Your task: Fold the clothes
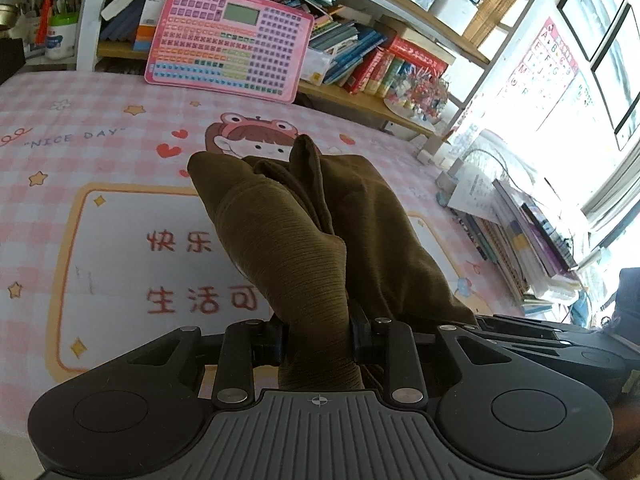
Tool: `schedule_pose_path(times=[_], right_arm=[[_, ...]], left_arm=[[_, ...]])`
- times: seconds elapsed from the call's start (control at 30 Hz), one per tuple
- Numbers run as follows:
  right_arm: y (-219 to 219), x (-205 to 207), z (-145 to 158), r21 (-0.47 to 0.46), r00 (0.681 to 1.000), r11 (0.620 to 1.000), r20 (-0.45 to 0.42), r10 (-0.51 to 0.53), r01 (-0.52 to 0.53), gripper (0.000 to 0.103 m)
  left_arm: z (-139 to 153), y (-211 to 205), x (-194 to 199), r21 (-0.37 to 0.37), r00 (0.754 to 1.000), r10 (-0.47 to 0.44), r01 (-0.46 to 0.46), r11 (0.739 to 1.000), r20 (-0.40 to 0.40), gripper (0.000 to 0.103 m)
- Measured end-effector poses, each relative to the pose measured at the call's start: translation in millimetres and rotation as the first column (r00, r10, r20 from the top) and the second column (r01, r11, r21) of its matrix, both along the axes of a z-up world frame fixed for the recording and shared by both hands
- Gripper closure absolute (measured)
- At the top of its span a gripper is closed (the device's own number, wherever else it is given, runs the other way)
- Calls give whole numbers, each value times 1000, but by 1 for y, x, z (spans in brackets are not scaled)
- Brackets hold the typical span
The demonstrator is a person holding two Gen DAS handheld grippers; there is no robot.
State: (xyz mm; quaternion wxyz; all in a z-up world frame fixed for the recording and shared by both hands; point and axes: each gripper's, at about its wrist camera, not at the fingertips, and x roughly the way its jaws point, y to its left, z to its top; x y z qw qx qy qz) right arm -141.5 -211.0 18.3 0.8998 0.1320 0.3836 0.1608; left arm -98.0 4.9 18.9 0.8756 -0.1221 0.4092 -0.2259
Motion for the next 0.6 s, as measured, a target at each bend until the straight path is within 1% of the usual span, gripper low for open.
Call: schedule_pose_path(times=[0.37, 0.6], right_arm=[[-34, -19, -4, 30, 1000, 999, -5, -11, 11, 80], [-49, -23, -2, 40, 1000, 999, 13, -21, 21, 80]], left_arm=[[0, -33, -15, 29, 1000, -11, 12, 1000, -18, 76], [6, -48, -16, 38, 1000, -20, 19, 999, 0, 76]])
